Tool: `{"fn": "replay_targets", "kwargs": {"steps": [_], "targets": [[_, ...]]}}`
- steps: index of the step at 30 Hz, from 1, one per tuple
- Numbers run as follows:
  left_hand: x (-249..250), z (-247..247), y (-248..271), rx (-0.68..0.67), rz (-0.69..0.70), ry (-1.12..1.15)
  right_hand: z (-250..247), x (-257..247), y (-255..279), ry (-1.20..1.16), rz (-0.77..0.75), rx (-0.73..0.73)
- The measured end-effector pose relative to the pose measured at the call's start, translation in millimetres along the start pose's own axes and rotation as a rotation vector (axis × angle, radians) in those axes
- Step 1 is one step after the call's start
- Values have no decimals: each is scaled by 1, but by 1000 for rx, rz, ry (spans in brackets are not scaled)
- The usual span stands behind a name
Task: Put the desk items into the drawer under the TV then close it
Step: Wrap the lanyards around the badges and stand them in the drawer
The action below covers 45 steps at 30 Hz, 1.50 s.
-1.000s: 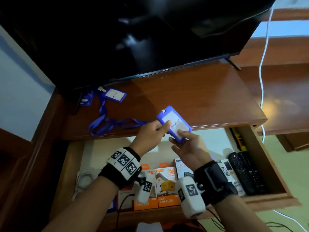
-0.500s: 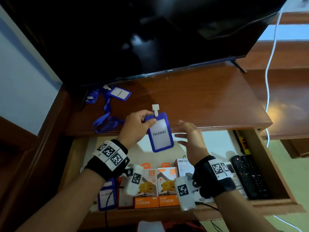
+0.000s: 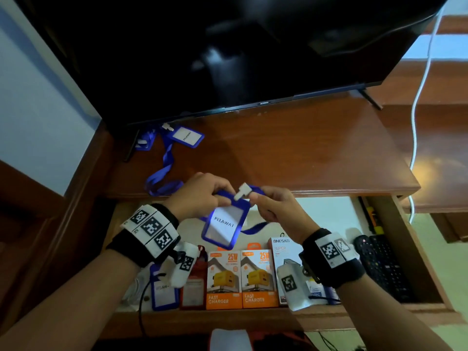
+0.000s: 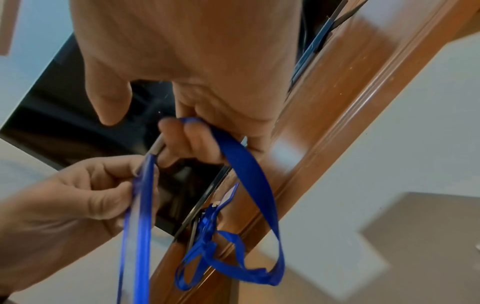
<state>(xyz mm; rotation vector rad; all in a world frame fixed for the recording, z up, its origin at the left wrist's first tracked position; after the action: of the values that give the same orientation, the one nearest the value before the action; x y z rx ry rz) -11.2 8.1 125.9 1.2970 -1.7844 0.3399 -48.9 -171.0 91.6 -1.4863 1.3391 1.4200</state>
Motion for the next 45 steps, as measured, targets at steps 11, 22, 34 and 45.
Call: {"fn": "replay_targets", "kwargs": {"steps": [11,22,34,45], "targets": [[-2,14,-2,248,-67,515,5,10,-3,321,-122,216],[11,1,5,-327,-43,22,14,-5,12,796,-178,-254],[9,-3,14,-233,-55,116,-10,10,3,101,30,-126],[-38,-5,3,635,-138,427,22,14,2,342,98,-190]]}}
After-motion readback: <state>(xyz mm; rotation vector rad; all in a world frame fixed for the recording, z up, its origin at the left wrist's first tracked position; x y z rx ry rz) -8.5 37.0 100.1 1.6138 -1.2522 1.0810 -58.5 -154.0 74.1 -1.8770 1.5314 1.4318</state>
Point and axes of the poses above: each hand's wrist, its own y-axis away from the middle knuckle, its own z-axis out of the palm, x = y × z, the point moved 3 cm from there along -y, towards the middle knuckle, and after that the axes turned 10 degrees about y, right-handed, at the moved point
